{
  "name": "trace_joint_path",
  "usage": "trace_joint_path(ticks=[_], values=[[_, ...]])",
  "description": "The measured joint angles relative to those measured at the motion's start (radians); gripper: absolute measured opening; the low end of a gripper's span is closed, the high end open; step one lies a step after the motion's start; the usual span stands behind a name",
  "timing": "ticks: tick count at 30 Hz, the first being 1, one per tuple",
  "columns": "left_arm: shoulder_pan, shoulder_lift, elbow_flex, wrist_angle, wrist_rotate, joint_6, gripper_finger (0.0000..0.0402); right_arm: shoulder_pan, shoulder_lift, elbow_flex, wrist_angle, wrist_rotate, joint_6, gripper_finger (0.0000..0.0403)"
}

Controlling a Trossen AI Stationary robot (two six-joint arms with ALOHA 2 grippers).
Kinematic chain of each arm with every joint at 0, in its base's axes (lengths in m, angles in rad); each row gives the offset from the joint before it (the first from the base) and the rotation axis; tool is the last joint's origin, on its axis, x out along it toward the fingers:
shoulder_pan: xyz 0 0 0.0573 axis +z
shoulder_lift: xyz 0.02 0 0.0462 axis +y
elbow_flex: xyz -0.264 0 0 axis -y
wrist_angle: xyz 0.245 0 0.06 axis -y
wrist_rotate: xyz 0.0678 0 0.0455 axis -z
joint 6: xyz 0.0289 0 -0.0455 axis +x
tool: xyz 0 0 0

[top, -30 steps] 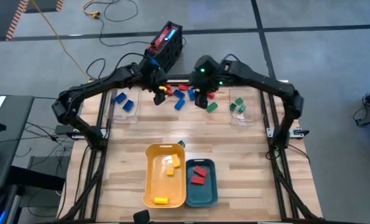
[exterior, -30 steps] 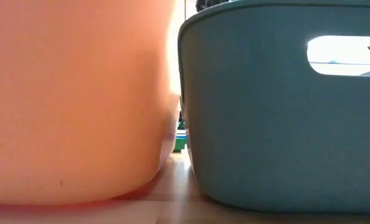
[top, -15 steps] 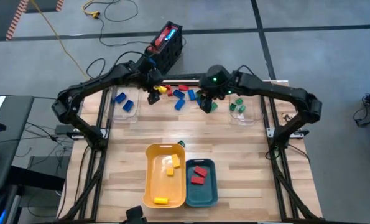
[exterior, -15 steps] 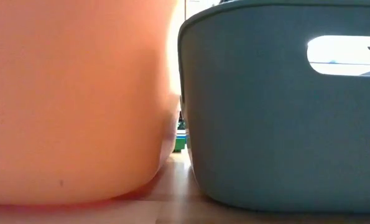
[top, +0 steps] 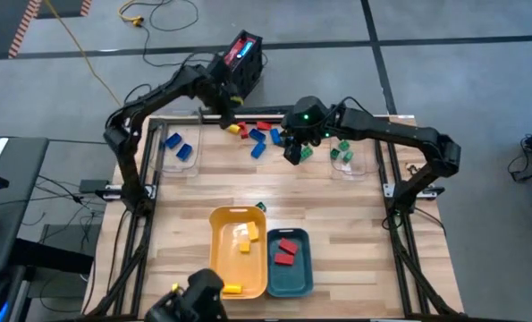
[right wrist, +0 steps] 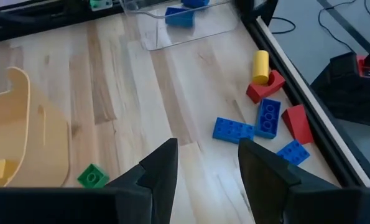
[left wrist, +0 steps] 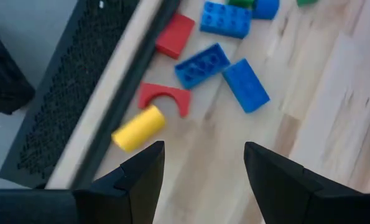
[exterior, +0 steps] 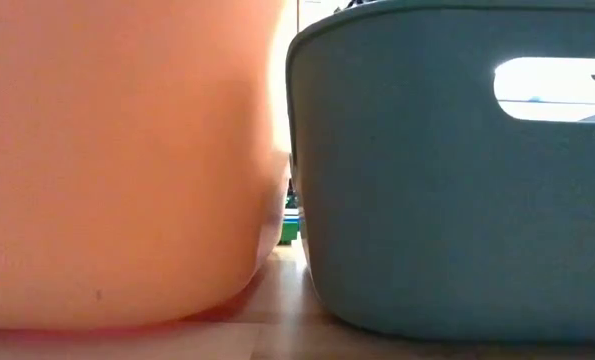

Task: Sort blocks
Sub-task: Put the red block into the blue bin

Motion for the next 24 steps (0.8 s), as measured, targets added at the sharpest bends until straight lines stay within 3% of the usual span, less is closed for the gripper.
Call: trace_joint_path(ticks=[4,10,14,18,24], values=[[0.017,0.063,0.077,-0.055,-0.002,0.125,0.0215,-0.005,0.0,0.0,0.0,0.0,0.009,0.0182],[0.071,0.041,0.083,-0.093,-0.029,0.234,0.0215,-0.004,0.0,0.0,-0.015,0.0,0.04,0.0182],[0.142,0.041,0.073,-0.091,0.06,0.241,0.0211,0.005,0.0,0.0,-0.008,0.0,0.037,0.0182],[0.204,0.026,0.016,-0.046,0.2,0.24,0.0193,0.005,0.0,0.0,-0.008,0.0,0.037,0.0182],[0.202,-0.064,-0.17,0.059,0.202,0.315,0.0163,0.005,0.0,0.0,-0.008,0.002,0.055,0.0182]])
